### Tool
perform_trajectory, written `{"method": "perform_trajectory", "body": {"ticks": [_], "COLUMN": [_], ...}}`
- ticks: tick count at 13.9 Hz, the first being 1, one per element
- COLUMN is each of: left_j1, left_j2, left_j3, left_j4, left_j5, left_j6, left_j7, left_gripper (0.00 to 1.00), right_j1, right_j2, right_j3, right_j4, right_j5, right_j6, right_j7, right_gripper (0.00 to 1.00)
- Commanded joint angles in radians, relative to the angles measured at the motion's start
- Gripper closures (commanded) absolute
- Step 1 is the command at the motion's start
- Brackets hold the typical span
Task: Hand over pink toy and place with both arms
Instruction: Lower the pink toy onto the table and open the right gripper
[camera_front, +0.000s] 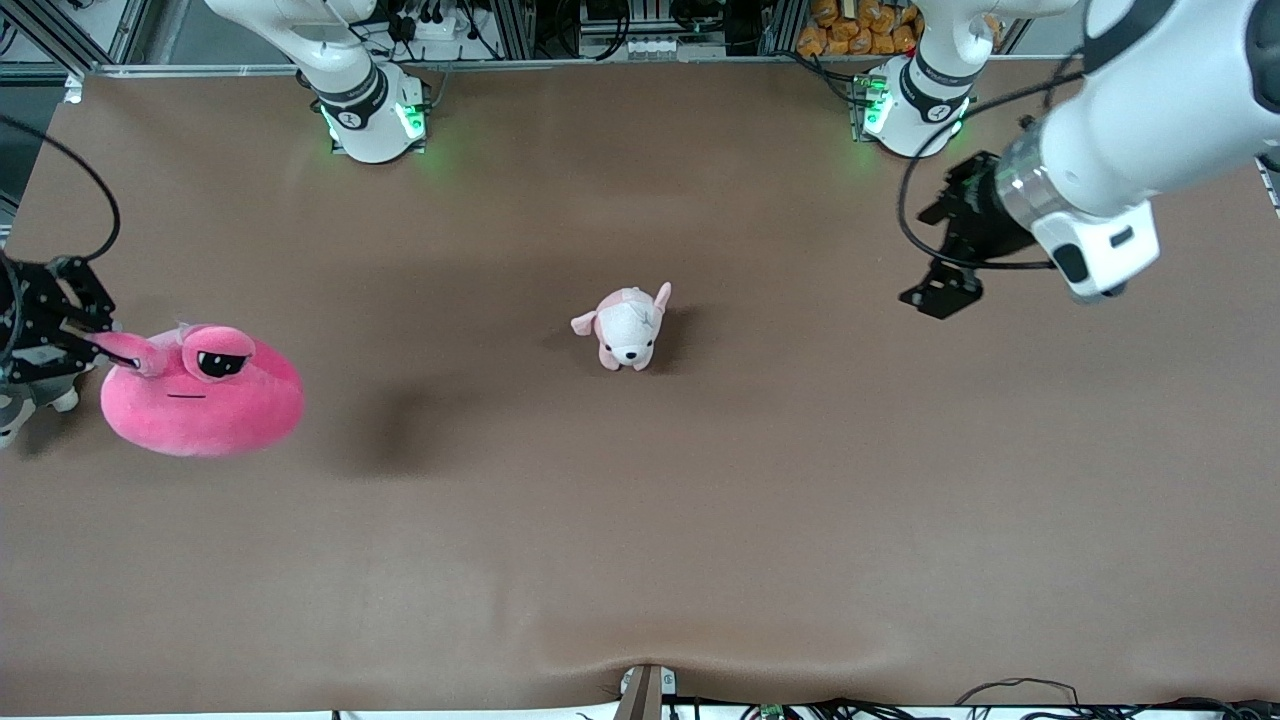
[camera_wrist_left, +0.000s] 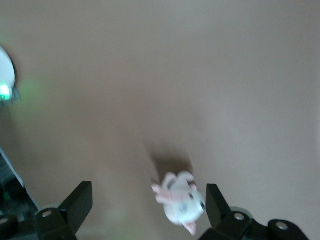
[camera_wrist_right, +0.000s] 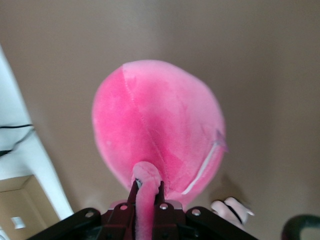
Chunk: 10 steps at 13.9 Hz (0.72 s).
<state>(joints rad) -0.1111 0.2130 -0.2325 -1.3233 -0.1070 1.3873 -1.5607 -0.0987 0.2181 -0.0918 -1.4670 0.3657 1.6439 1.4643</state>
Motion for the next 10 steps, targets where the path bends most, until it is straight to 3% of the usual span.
{"method": "perform_trajectory", "body": {"ticks": [1, 4, 7, 8, 9, 10], "left_j1": [0.011, 0.047, 0.108, 0.108, 0.108, 0.111], "left_j2": [-0.004, -0.009, -0.030, -0.030, -0.037, -0.037], "left_j3": [-0.010, -0.010, -0.018, -0.013, -0.008, -0.007], "left_j4": [-0.022, -0.022, -0.021, -0.021, -0.021, -0.019], "left_j5": [0.113, 0.176, 0.178, 0.179, 0.179, 0.190], "left_j6": [-0.040, -0.045, -0.047, -0.047, -0.048, -0.048], "left_j7": [0.135, 0.379, 0.552, 0.630, 0.716, 0.781], "left_gripper": [0.00, 0.00, 0.00, 0.00, 0.00, 0.00], "right_j1": [-0.128, -0.237, -0.266, -0.271, -0.279, -0.282], "right_j2": [0.125, 0.239, 0.267, 0.277, 0.288, 0.288], "right_j3": [0.023, 0.023, 0.023, 0.023, 0.023, 0.026], "right_j4": [-0.050, -0.082, -0.154, -0.145, -0.139, -0.118], "right_j5": [0.126, 0.133, 0.133, 0.133, 0.131, 0.130], "right_j6": [0.040, 0.042, 0.073, 0.073, 0.062, 0.057], "right_j7": [-0.229, -0.476, -0.567, -0.568, -0.572, -0.587], "right_gripper": [1.00, 1.00, 1.00, 0.66, 0.01, 0.00]}}
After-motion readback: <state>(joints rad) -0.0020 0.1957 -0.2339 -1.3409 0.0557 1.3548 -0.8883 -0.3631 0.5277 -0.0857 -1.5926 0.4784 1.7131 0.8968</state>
